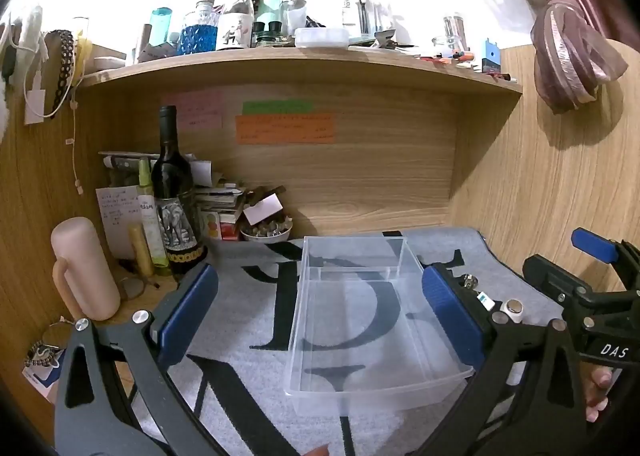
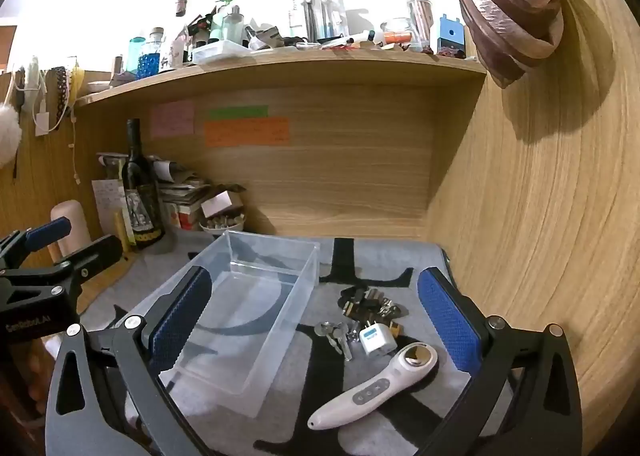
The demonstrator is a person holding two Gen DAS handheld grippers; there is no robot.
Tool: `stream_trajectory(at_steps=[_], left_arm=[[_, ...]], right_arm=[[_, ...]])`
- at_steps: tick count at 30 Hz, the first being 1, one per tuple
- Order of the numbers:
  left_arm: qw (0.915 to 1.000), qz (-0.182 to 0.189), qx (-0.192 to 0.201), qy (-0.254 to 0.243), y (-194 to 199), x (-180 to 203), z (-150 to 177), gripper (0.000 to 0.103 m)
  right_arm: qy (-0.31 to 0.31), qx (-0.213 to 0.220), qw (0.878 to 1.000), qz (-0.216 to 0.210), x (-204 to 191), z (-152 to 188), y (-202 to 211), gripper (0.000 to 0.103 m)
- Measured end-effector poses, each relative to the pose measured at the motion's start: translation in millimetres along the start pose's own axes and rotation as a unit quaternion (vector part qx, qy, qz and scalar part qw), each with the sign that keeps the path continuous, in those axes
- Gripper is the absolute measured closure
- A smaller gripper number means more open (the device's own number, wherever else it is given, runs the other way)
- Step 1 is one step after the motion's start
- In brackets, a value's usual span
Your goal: Organize rigid objects
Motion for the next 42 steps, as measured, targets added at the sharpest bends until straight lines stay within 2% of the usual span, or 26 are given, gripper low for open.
stream_trajectory(at_steps=[13, 16, 42], left_arm=[[1.0, 0.005, -0.006, -0.002, 0.7, 3.9, -7.0, 0.0], [0.9999, 0.007, -0.006, -0.007, -1.8, 6.7, 0.9, 0.0], [0.9999, 0.006, -0.007, -0.007, -4.1, 5.7, 1.8, 0.0]], right_arm=[[0.002, -0.008, 1.0, 0.0, -1.2, 5.5, -1.7, 0.0], [0.003, -0.007, 1.0, 0.0, -0.3, 3.9, 0.7, 0.0], [0.003, -0.005, 1.0, -0.001, -4.3, 1.8, 5.2, 0.0]])
Point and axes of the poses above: each gripper's, at about its wrist camera, not at the fingertips, and y roughly against the way its jaws point, x to its right, z to its underside, the point moved 5 cm from there along -y, roughly the way its jaws point, and after that the axes turned 14 degrees about -x, right-handed, at the moved point
